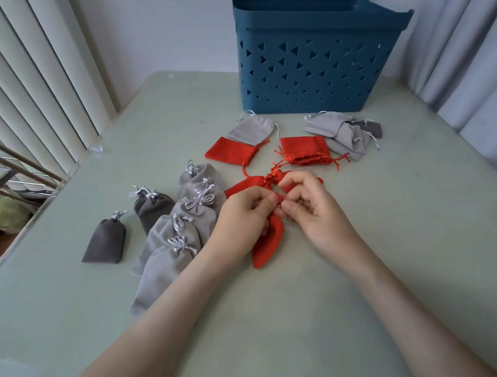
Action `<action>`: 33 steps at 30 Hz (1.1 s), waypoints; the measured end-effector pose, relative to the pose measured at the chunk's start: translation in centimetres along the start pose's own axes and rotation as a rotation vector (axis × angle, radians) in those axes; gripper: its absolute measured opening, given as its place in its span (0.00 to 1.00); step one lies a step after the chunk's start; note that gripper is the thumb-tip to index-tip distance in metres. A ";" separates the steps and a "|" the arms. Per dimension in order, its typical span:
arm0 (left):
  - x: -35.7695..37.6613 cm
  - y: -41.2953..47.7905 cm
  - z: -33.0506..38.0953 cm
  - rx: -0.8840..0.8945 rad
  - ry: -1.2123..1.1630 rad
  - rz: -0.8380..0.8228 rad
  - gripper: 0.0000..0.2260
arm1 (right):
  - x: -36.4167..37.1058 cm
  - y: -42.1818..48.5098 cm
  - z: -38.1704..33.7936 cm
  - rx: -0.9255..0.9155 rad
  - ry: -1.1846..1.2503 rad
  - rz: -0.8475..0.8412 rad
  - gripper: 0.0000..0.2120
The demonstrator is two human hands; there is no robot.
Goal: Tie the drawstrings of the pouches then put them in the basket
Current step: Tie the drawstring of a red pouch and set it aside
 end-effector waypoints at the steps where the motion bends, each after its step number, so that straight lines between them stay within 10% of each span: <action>1: 0.1 -0.1 0.0 0.010 0.006 -0.005 0.09 | -0.1 0.0 0.1 0.001 0.003 0.023 0.17; 25: 0.1 -0.5 0.7 0.043 -0.079 -0.005 0.10 | -0.4 -0.1 0.1 0.066 0.072 0.130 0.07; 33: 0.4 -0.5 1.1 -0.056 -0.268 -0.048 0.11 | -0.4 -0.8 -1.2 -0.190 -0.237 0.141 0.04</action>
Point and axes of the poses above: each hand's wrist, its own y-axis towards the middle knuckle, its own x-axis out of the palm, z = x × y, the point moved 4 cm from there along y, towards the middle knuckle, and after that the axes turned 9 degrees about y, right-handed, at the moved point
